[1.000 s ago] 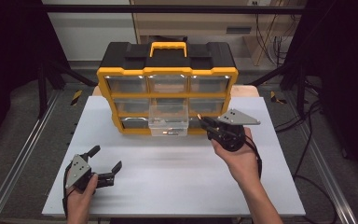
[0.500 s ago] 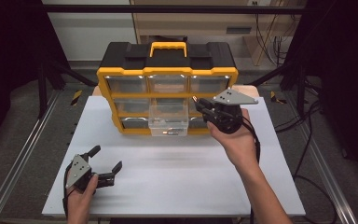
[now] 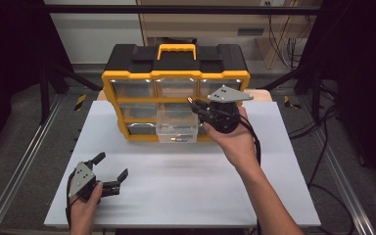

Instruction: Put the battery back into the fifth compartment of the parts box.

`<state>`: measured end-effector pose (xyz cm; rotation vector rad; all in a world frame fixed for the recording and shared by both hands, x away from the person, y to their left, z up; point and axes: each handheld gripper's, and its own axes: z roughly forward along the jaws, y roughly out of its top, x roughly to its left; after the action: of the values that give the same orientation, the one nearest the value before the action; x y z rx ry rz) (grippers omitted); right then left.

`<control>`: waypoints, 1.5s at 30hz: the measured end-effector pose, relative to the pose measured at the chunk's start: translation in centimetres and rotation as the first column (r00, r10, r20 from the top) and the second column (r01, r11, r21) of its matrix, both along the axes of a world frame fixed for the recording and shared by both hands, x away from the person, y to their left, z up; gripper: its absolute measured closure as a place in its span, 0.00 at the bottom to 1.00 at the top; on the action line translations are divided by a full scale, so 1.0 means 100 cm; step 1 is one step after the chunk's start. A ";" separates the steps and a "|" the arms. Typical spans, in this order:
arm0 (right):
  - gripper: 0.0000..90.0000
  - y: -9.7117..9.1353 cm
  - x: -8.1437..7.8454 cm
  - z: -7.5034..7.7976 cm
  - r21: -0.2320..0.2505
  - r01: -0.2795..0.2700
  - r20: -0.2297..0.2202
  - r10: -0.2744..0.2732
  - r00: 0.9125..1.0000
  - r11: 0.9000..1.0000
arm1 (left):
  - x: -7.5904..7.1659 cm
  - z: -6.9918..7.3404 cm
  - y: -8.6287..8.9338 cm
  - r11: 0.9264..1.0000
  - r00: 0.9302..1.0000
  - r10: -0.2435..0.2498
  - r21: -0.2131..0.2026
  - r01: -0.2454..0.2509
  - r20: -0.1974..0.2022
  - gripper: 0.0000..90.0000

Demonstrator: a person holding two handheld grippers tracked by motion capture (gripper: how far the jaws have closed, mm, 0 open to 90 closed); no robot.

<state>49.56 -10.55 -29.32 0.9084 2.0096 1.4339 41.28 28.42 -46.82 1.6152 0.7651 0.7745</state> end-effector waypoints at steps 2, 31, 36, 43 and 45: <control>0.85 0.005 0.001 -0.001 -0.010 -0.007 -0.005 0.007 1.000 1.000 | 0.000 0.000 0.000 1.000 1.000 -0.001 0.000 0.001 0.001 0.00; 0.41 0.030 0.008 -0.011 -0.012 -0.028 -0.031 0.028 0.999 1.000 | 0.001 0.000 0.000 1.000 1.000 -0.006 0.000 0.006 -0.003 0.00; 0.28 0.026 0.007 -0.011 0.020 -0.017 -0.025 0.018 1.000 1.000 | 0.001 0.000 -0.001 1.000 1.000 -0.006 0.001 0.006 -0.005 0.00; 0.11 0.020 0.005 -0.008 0.056 0.007 -0.011 -0.006 1.000 0.998 | 0.001 0.000 -0.001 1.000 1.000 -0.007 0.000 0.007 -0.005 0.00; 0.09 0.018 0.004 -0.008 0.063 0.007 -0.002 -0.007 1.000 0.998 | 0.002 -0.001 -0.001 1.000 1.000 -0.006 0.000 0.006 -0.006 0.00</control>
<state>49.99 -8.73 -30.10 0.9429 1.9701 1.5011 41.44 28.36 -46.87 1.6201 0.7643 0.7652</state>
